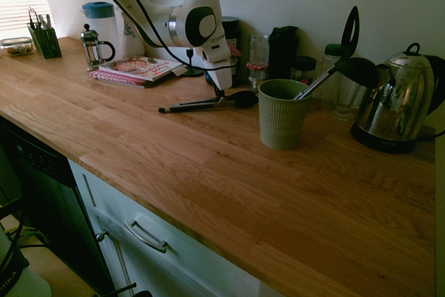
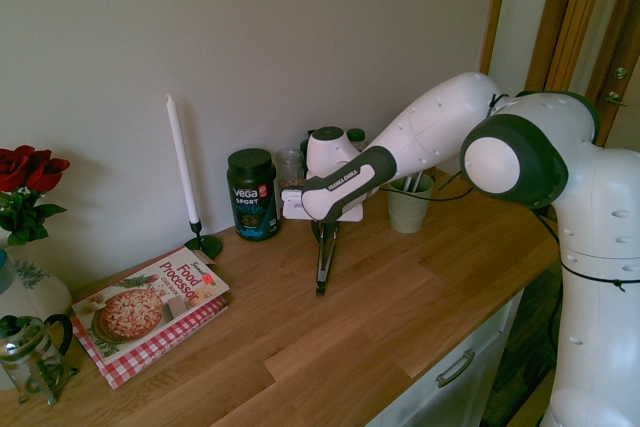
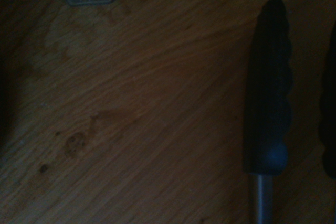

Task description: Put the tongs back in the holder

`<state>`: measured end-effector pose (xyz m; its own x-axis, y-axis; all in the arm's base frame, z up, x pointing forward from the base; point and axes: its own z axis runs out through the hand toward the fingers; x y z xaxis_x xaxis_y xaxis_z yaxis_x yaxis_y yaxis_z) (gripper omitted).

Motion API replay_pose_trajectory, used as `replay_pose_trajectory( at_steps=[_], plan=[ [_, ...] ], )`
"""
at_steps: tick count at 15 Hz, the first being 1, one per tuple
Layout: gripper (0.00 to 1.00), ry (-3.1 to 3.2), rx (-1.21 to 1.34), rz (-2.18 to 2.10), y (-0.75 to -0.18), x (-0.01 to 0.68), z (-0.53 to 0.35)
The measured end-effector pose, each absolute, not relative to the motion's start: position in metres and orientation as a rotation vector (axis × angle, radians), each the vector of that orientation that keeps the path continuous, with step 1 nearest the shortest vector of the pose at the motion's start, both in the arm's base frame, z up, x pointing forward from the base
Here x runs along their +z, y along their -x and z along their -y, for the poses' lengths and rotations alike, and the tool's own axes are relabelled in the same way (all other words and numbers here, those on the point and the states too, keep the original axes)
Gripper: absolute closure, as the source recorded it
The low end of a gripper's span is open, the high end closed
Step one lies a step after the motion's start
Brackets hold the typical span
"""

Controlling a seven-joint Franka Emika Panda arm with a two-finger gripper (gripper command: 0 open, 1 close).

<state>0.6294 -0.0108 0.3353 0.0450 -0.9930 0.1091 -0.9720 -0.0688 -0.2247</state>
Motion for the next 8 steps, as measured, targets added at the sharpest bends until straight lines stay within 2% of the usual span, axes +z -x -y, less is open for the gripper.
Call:
replay_pose_trajectory(
  at_steps=[4, 8],
  plan=[
    [1.00, 2.206, -0.373, -2.051, -0.629, 0.344, 0.000],
    [1.00, 2.242, -0.478, -1.932, -0.624, 0.427, -0.044]
  ],
)
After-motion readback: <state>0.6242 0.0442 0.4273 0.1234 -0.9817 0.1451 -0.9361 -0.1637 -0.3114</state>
